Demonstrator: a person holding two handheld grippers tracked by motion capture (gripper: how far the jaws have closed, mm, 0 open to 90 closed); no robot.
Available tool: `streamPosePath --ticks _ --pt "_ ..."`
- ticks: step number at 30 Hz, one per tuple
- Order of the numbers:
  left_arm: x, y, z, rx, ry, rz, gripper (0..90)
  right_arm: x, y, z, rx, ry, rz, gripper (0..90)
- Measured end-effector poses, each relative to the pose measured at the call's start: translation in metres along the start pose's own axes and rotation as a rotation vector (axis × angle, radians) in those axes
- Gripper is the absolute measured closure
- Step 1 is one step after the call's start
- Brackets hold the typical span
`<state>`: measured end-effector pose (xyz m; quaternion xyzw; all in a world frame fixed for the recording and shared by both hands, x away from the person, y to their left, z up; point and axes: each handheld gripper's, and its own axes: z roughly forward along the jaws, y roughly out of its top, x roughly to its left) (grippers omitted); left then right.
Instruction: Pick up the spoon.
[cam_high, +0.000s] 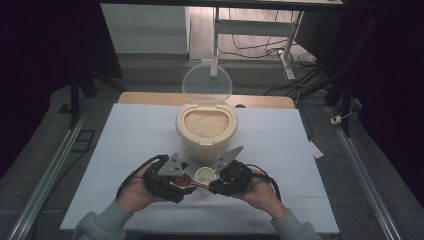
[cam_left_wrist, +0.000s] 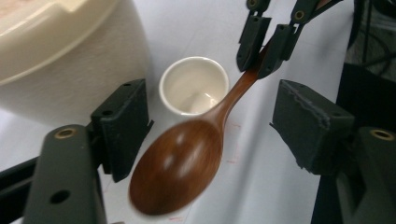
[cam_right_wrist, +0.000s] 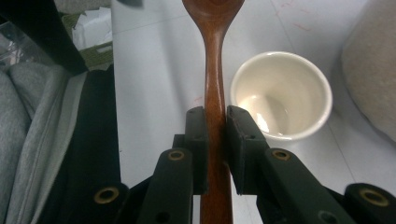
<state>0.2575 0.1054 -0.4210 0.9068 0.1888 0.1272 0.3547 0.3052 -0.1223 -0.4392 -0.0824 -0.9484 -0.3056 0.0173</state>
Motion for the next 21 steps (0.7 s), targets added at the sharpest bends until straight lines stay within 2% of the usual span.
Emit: streamPosePath --ticks 1,2,3,5,6,7,8,10,21 --pt "-0.001 0.002 0.002 0.01 -0.007 0.008 30.1 0.001 0.001 0.001 0.007 -0.002 -0.006 78.5" --pt "-0.001 0.004 0.008 0.041 -0.022 0.026 31.8 0.001 0.001 0.002 0.005 0.003 -0.009 78.5" --pt "-0.001 0.004 0.008 0.041 -0.022 0.026 32.5 0.002 0.001 0.003 0.007 0.003 -0.015 78.5" --pt "-0.001 0.006 0.017 0.092 -0.044 0.037 34.8 0.003 0.002 0.004 0.011 0.004 -0.021 78.5" --pt "-0.001 0.006 0.017 0.092 -0.044 0.037 36.1 0.004 0.003 0.004 0.011 0.003 -0.021 78.5" --pt "-0.001 0.006 0.022 0.126 -0.06 0.047 37.2 0.004 0.003 0.005 0.01 0.007 -0.029 78.5" --pt "-0.001 0.006 0.022 0.126 -0.06 0.047 38.3 0.005 0.004 0.005 0.014 0.009 -0.031 78.5" --pt "-0.002 0.006 0.027 0.169 -0.076 0.072 41.7 0.006 0.004 0.005 0.016 0.008 -0.042 78.5" --pt "-0.005 0.005 0.034 0.224 -0.118 0.118 57.5 0.013 0.009 0.005 0.014 0.017 -0.105 78.5"
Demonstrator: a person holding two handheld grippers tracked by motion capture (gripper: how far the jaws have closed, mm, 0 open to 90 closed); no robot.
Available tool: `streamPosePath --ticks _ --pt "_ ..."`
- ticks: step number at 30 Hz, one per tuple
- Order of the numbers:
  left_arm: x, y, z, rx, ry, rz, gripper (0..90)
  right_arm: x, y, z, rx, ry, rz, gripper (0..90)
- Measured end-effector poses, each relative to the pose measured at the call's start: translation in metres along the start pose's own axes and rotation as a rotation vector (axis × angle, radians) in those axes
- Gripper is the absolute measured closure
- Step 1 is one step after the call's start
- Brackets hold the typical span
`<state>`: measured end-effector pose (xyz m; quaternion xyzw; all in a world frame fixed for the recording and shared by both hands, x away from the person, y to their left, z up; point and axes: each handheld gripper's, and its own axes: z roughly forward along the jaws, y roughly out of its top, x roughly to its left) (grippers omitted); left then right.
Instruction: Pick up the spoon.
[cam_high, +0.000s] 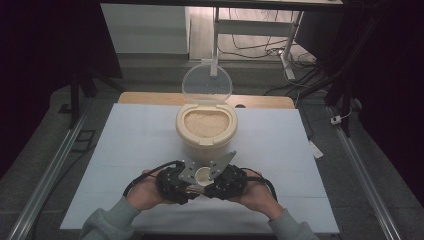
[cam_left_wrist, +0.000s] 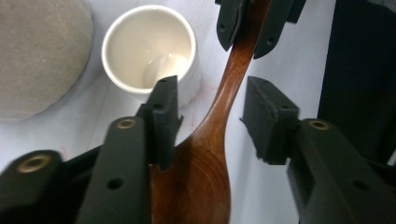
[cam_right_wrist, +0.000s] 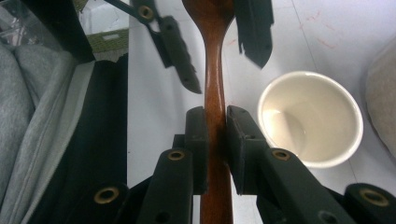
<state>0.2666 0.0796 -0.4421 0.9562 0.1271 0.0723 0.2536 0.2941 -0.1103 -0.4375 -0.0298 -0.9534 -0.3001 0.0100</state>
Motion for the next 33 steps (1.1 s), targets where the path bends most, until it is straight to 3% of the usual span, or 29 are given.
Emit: streamPosePath --ticks 7,11,14,18,25,28,29,30,31,33 --pt "-0.003 -0.001 0.003 0.019 -0.031 0.038 69.5 0.005 0.002 -0.001 0.001 -0.009 -0.056 78.3" --pt "-0.005 -0.002 0.006 0.03 -0.07 0.062 77.4 0.007 0.002 0.001 -0.022 -0.009 -0.086 77.2" --pt "-0.005 -0.002 0.008 0.034 -0.071 0.059 78.0 0.006 0.002 -0.001 -0.015 -0.013 -0.081 77.0" --pt "-0.004 -0.003 0.007 0.019 -0.039 0.041 78.3 0.004 0.001 -0.006 -0.064 -0.057 -0.044 70.4" --pt "0.004 -0.009 -0.005 -0.051 0.06 -0.014 78.3 -0.002 -0.005 -0.024 -0.258 -0.186 0.076 52.6" --pt "0.006 -0.011 -0.007 -0.076 0.083 -0.038 78.3 -0.003 -0.009 -0.033 -0.338 -0.25 0.134 47.3" --pt "0.007 -0.012 -0.009 -0.087 0.093 -0.048 78.3 -0.003 -0.009 -0.033 -0.338 -0.25 0.134 47.3" --pt "0.008 -0.013 -0.01 -0.097 0.103 -0.056 78.3 -0.005 -0.014 -0.039 -0.391 -0.283 0.181 44.0" --pt "0.008 -0.014 -0.011 -0.102 0.108 -0.061 78.3 -0.005 -0.014 -0.039 -0.391 -0.283 0.181 44.0" --pt "0.009 -0.015 -0.013 -0.116 0.124 -0.07 78.3 -0.007 -0.021 -0.043 -0.428 -0.314 0.227 40.5"
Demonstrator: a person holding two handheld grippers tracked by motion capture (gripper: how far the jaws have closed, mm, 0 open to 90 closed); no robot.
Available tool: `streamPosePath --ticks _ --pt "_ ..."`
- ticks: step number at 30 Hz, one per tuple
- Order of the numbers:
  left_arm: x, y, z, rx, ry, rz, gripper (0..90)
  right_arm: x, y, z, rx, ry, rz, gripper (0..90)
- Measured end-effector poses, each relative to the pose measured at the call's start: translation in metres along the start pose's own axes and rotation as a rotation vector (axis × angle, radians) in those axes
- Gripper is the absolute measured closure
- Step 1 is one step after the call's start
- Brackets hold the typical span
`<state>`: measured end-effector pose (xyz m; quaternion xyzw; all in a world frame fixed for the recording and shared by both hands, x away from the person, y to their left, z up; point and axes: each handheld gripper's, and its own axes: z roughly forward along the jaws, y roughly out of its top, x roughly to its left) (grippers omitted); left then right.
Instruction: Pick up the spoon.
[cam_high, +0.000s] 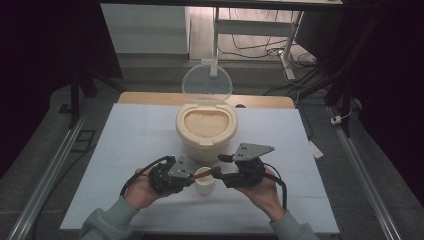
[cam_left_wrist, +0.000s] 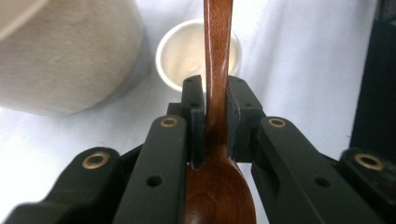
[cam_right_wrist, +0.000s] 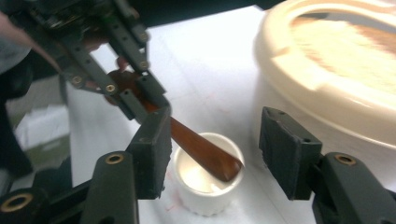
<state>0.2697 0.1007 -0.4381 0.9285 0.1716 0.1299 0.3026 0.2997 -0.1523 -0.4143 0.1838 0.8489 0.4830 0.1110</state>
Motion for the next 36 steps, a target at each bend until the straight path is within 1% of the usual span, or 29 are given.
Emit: streamPosePath --ticks 1,2,3,5,6,7,8,9,11,12,16,19,23,25,26,28,34,36 --pt "0.001 -0.001 -0.001 -0.014 0.009 -0.008 78.3 -0.001 -0.002 -0.001 -0.01 -0.008 0.018 40.1" --pt "0.001 -0.001 -0.001 -0.014 0.009 -0.008 78.3 -0.002 -0.003 -0.003 -0.017 -0.02 0.027 39.6" --pt "0.001 -0.001 -0.002 -0.027 0.021 -0.015 78.3 -0.003 -0.005 -0.004 -0.027 -0.038 0.038 38.4" --pt "0.001 -0.002 -0.003 -0.032 0.027 -0.017 78.3 -0.005 -0.008 -0.007 -0.049 -0.059 0.061 37.0" --pt "0.001 -0.002 -0.003 -0.04 0.035 -0.02 78.3 -0.005 -0.009 -0.007 -0.057 -0.06 0.073 36.7" --pt "0.001 -0.002 -0.004 -0.046 0.041 -0.022 78.3 -0.005 -0.009 -0.007 -0.057 -0.06 0.073 36.7" --pt "0.002 -0.002 -0.005 -0.055 0.047 -0.026 78.3 -0.006 -0.011 -0.008 -0.062 -0.059 0.093 37.4" --pt "0.002 -0.003 -0.006 -0.071 0.06 -0.03 78.4 -0.006 -0.013 -0.008 -0.074 -0.061 0.097 38.5" --pt "0.002 -0.003 -0.006 -0.079 0.064 -0.03 78.4 -0.005 -0.016 -0.007 -0.073 -0.063 0.099 38.3" --pt "0.001 -0.003 -0.006 -0.088 0.071 -0.036 78.4 -0.004 -0.017 -0.006 -0.075 -0.056 0.105 38.0" --pt "0.0 -0.002 -0.007 -0.109 0.089 -0.035 78.4 -0.003 -0.02 0.0 -0.087 -0.031 0.126 37.3" --pt "-0.001 -0.002 -0.007 -0.12 0.096 -0.035 78.4 0.0 -0.02 0.003 -0.084 -0.033 0.128 37.1" --pt "-0.005 0.0 -0.006 -0.143 0.102 -0.015 78.4 0.001 -0.02 0.007 -0.099 -0.02 0.152 37.2" --pt "-0.006 0.0 -0.006 -0.146 0.102 -0.011 78.4 0.001 -0.02 0.008 -0.1 -0.02 0.156 37.2" --pt "-0.007 0.001 -0.006 -0.15 0.102 -0.009 78.4 0.003 -0.02 0.01 -0.114 -0.019 0.162 37.6" --pt "-0.008 0.001 -0.005 -0.151 0.102 -0.005 78.4 0.004 -0.019 0.01 -0.125 -0.019 0.166 38.8" --pt "-0.011 0.002 -0.003 -0.158 0.103 0.005 78.4 0.006 -0.019 0.011 -0.152 0.002 0.201 43.7" --pt "-0.011 0.002 -0.003 -0.161 0.108 0.008 78.4 0.006 -0.019 0.011 -0.157 0.0 0.21 44.6"
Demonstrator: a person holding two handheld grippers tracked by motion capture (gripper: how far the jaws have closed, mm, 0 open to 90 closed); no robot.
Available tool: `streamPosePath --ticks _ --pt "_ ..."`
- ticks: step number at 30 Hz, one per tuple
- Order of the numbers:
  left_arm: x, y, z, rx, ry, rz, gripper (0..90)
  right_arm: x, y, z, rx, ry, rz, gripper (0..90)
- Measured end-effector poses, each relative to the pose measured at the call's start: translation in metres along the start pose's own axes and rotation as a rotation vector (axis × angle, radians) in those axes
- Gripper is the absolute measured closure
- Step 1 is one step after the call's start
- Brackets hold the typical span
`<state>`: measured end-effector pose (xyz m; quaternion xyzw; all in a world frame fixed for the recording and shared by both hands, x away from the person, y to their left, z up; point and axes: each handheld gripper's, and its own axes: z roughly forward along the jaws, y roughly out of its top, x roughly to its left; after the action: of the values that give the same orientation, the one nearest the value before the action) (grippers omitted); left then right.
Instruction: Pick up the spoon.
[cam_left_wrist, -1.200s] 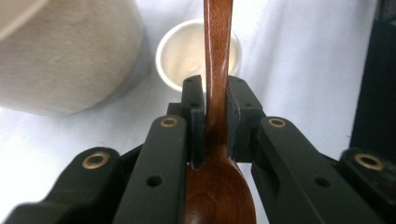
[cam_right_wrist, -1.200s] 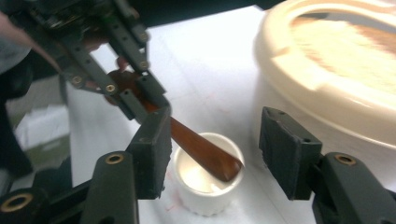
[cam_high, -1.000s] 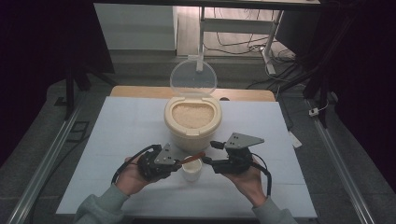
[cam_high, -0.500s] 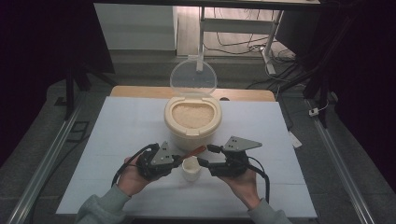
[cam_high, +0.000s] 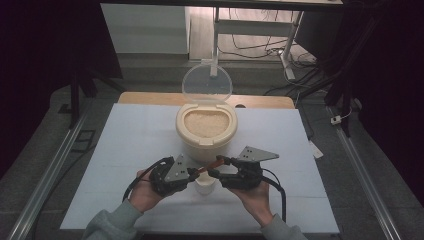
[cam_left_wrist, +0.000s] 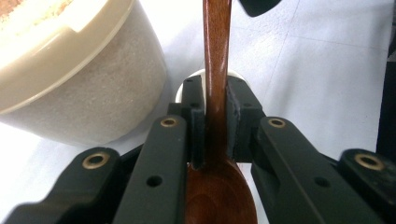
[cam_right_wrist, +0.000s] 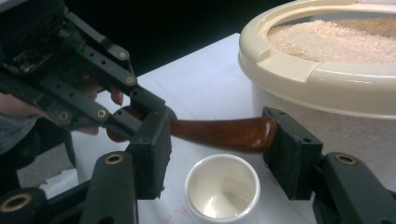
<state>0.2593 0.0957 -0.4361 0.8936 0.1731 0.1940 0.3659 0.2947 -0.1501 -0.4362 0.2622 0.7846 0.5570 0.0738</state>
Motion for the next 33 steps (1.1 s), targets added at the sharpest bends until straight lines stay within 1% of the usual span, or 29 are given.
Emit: streamPosePath --ticks 1,3,4,5,6,7,11,14,18,20,25,27,28,30,31,32,33 --pt "-0.0004 0.0002 -0.0001 -0.003 0.003 0.0 78.4 -0.0001 -0.0006 0.0006 -0.011 0.009 0.023 47.4" --pt "-0.0008 0.0003 -0.0001 -0.006 0.005 0.0 78.4 -0.0001 -0.0008 0.0008 -0.015 0.007 0.031 48.8" --pt "-0.001 0.0002 -0.0003 -0.008 0.007 0.0 78.4 -0.0001 -0.001 0.0005 -0.029 0.012 0.043 53.0" --pt "-0.001 0.0003 -0.0004 -0.008 0.006 0.002 78.4 0.0 -0.0009 0.0002 -0.035 0.012 0.047 55.2" --pt "-0.0011 0.0004 -0.0004 -0.01 0.005 0.004 78.4 0.0 -0.0009 0.0002 -0.035 0.012 0.047 55.2" --pt "-0.0018 0.0005 -0.0002 -0.006 0.008 0.01 78.5 0.0 -0.0004 -0.0005 -0.051 0.023 0.055 59.0" --pt "-0.0025 0.0005 0.0002 -0.002 0.011 0.014 78.5 0.0002 0.0012 -0.002 -0.081 0.062 0.072 67.2" --pt "-0.0021 0.0 0.0004 0.002 0.01 0.023 78.6 0.0007 0.0016 -0.0029 -0.099 0.089 0.07 72.1" --pt "-0.0037 0.0 0.0022 0.009 0.01 0.035 78.6 0.0 0.0024 -0.0028 -0.118 0.151 0.083 80.3" --pt "-0.0042 -0.0001 0.0026 0.009 0.008 0.035 78.7 0.0001 0.0027 -0.0026 -0.12 0.172 0.088 81.7" --pt "-0.0038 -0.0002 0.0023 0.005 0.002 0.033 78.7 -0.0001 0.0026 -0.0027 -0.128 0.179 0.085 82.2" --pt "-0.0037 -0.0003 0.0023 0.003 0.001 0.032 78.3 0.001 0.0032 -0.0031 -0.132 0.177 0.073 82.3" --pt "-0.0032 -0.0007 0.0021 -0.004 0.002 0.022 77.7 0.0018 0.0036 -0.0032 -0.135 0.174 0.066 82.3" --pt "-0.0028 -0.0013 0.0018 -0.009 0.007 0.014 73.5 0.0028 0.0045 -0.0044 -0.141 0.165 0.053 82.4" --pt "-0.001 -0.0031 0.0009 -0.02 0.013 -0.005 68.1 0.0026 0.005 -0.0054 -0.148 0.157 0.049 82.4" --pt "-0.001 -0.0031 0.0009 -0.02 0.013 -0.005 62.6 0.0019 0.0056 -0.0071 -0.157 0.154 0.049 82.4" --pt "0.0012 -0.0056 -0.0011 -0.034 0.019 -0.03 57.2 0.0006 0.0063 -0.009 -0.167 0.152 0.05 82.4"
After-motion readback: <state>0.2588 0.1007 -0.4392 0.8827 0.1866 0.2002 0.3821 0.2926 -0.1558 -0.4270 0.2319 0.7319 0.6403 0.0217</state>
